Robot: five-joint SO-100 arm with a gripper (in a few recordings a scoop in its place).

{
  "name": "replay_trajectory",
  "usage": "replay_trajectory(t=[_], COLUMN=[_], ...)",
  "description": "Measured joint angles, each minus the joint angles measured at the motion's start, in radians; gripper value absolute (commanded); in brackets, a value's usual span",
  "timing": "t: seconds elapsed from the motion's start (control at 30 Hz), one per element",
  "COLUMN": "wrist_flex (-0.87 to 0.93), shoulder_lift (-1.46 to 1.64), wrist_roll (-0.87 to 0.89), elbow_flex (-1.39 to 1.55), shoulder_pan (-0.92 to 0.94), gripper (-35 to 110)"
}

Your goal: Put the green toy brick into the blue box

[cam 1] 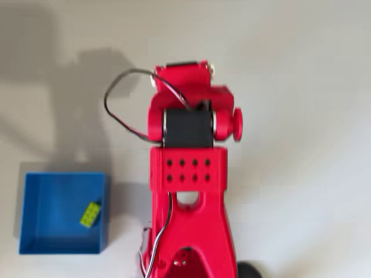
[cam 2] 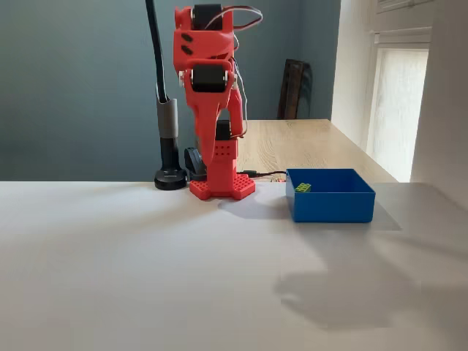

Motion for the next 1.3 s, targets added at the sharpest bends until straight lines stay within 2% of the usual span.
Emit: replay_trajectory(t=[0.37, 0.73, 1.03, 1.3], wrist_flex=[-0.201, -0.278, -0.278, -0.278], shoulder_lift=[0.442, 0.776, 0.976, 1.012], wrist_roll=[-0.021, -0.055, -0.040, -0.009], elbow_flex=[0.557, 0.997, 1.144, 1.166], shoulder_pan=[-0.005, -0.009, -0.011, -0.011], gripper=[0, 0, 1, 1])
